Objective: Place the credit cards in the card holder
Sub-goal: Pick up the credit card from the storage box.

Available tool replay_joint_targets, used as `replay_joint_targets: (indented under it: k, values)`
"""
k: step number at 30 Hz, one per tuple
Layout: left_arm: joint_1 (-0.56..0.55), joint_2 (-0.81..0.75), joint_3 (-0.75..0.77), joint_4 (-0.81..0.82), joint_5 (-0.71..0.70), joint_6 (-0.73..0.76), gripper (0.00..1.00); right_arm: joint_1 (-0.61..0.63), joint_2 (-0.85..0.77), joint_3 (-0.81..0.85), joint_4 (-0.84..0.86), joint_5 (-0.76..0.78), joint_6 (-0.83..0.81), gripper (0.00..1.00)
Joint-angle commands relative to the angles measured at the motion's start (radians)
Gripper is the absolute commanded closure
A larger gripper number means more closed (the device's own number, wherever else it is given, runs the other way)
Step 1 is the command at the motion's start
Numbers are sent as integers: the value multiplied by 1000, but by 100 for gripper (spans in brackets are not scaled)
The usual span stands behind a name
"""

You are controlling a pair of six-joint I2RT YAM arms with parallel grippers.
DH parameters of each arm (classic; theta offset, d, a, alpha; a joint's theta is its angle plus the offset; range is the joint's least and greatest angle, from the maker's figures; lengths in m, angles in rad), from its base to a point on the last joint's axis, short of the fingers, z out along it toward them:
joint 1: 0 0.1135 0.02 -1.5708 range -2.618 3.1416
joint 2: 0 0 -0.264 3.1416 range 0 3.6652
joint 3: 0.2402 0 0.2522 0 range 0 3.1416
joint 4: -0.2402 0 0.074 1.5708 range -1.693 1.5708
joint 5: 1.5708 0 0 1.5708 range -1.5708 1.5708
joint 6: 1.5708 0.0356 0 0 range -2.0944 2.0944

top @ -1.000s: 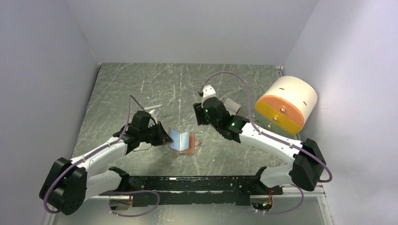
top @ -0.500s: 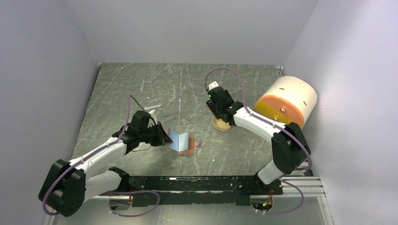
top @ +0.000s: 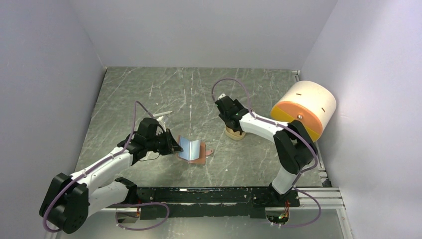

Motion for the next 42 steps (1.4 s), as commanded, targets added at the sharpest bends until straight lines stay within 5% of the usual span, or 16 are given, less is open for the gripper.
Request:
replay_joint_targets:
  k: [1, 10, 42]
  values:
    - [6, -31, -6, 11, 22, 0, 87, -1, 44, 40, 2, 52, -26, 37]
    - [7, -17, 4, 1, 13, 6, 87, -1, 84, 37, 29, 111, -33, 39]
    - [6, 5, -9, 38, 23, -14, 87, 46, 31, 79, -73, 26, 49, 79]
